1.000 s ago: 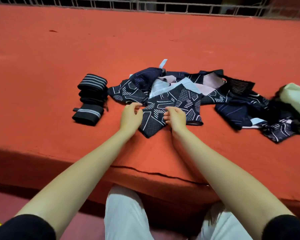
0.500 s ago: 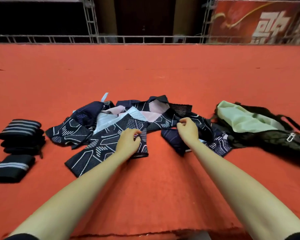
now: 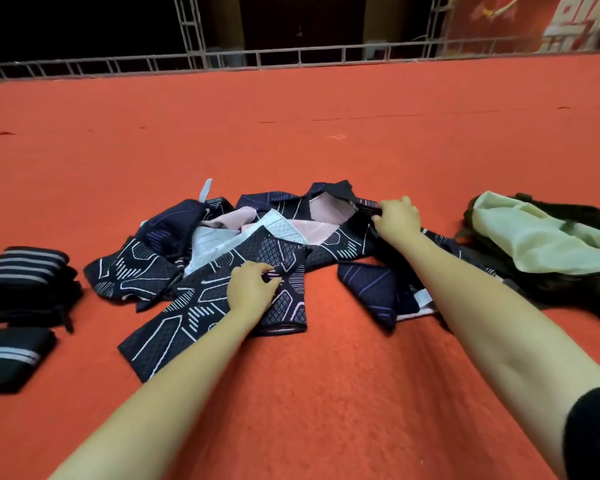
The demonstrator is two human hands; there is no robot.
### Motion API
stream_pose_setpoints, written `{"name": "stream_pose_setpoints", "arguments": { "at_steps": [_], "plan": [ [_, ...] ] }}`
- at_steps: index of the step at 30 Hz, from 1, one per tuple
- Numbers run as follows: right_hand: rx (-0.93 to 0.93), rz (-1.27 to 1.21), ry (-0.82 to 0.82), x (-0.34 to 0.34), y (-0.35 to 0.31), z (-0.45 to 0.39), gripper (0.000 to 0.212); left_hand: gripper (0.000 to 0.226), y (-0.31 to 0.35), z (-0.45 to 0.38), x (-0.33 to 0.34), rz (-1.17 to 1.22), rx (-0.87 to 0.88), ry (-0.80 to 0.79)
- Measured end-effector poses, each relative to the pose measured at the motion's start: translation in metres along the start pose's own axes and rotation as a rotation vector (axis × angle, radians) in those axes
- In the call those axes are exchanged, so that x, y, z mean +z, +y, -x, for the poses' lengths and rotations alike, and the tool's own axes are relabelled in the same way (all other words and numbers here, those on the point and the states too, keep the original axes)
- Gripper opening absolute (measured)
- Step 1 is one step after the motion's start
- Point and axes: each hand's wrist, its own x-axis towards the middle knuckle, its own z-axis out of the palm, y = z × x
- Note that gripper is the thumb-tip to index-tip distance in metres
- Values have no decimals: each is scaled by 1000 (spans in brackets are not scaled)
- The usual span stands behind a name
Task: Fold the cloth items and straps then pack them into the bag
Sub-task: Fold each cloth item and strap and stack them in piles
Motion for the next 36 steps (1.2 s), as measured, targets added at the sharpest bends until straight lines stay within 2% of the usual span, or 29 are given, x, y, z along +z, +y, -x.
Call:
{"name": "stream_pose_setpoints", "arguments": {
  "at_steps": [3, 6, 8, 10, 12, 14, 17, 19, 21, 23, 26, 31, 33, 36],
  "plan": [
    [-5, -119, 160, -5, 2, 15, 21, 32, -1, 3, -2, 5, 31, 9],
    [-133, -205, 282, -20, -1, 41, 19, 43, 0, 10, -6, 40, 56, -82],
    [-209, -272, 340, -37, -5, 68, 17, 50, 5, 22, -14, 141, 35, -167],
    [-270, -343, 397, -55, -9, 98, 20, 50, 9, 39, -22, 253, 14, -180],
    [-346, -352, 424, -68, -13, 134, 26, 44, 14, 58, -30, 415, -38, -157],
    [-427, -313, 425, -74, -15, 170, 34, 37, 25, 78, -40, 672, -146, -160],
    [-549, -298, 372, -70, -13, 221, 34, 31, 52, 109, -51, 1075, -388, -320],
    [-644, -300, 299, -61, -8, 252, 28, 34, 61, 130, -56, 1209, -465, -438],
    [-681, -303, 193, -52, -1, 279, 25, 37, 61, 142, -56, 1214, -485, -483],
    [-671, -306, 118, -46, 7, 301, 27, 40, 56, 148, -52, 1128, -481, -458],
    [-624, -333, 93, -46, 14, 319, 21, 46, 48, 151, -44, 996, -442, -436],
    [-609, -274, 57, -58, 21, 325, 33, 48, 65, 154, -33, 941, -351, -654],
    [-595, -288, 94, -62, 26, 329, 34, 47, 78, 155, -27, 983, -301, -590],
    [-436, -475, 194, -64, 37, 335, 38, 62, 90, 152, -26, 915, -184, -332]
  ]
}}
